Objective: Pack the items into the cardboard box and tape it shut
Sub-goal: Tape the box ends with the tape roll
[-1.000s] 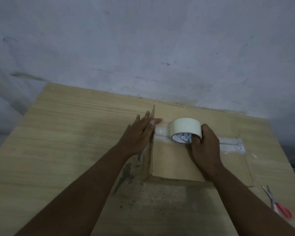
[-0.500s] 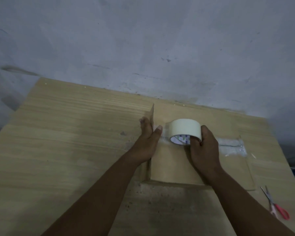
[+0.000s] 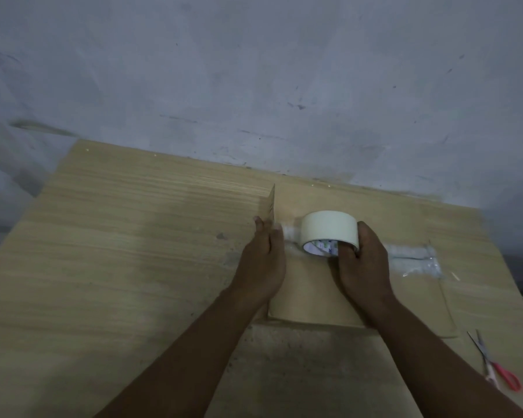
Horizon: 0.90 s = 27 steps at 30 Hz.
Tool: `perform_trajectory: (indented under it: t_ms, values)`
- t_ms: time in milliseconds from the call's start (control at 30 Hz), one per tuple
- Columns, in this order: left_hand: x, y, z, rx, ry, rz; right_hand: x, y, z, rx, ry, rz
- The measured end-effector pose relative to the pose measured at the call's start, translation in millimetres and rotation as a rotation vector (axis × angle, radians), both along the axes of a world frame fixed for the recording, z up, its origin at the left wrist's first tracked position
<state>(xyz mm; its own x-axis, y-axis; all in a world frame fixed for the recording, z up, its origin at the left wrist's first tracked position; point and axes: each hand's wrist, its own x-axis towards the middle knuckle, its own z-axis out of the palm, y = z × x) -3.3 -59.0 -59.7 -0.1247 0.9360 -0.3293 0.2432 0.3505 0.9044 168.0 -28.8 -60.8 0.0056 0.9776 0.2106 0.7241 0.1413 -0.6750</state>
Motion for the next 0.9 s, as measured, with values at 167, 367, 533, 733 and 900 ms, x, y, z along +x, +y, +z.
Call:
perform_trajectory:
  t_ms: [167, 367, 533, 733, 900]
  values:
    - [11, 18, -1, -0.059, 0.122, 0.053, -4, -2, 3, -0.005, 0.008, 0.006]
    - [0, 15, -11, 0.061, 0.170, 0.025, -5, -3, 1, 0.006, -0.011, -0.011]
    - [-2, 14, -10, 0.012, 0.184, -0.033, -5, -3, -1, 0.026, -0.052, -0.035]
    - [7, 6, -6, -0.097, 0.108, -0.025, -6, -1, -2, 0.059, -0.067, -0.012]
    - [-1, 3, -7, 0.015, 0.215, -0.028, -5, -2, -4, 0.046, -0.093, -0.025]
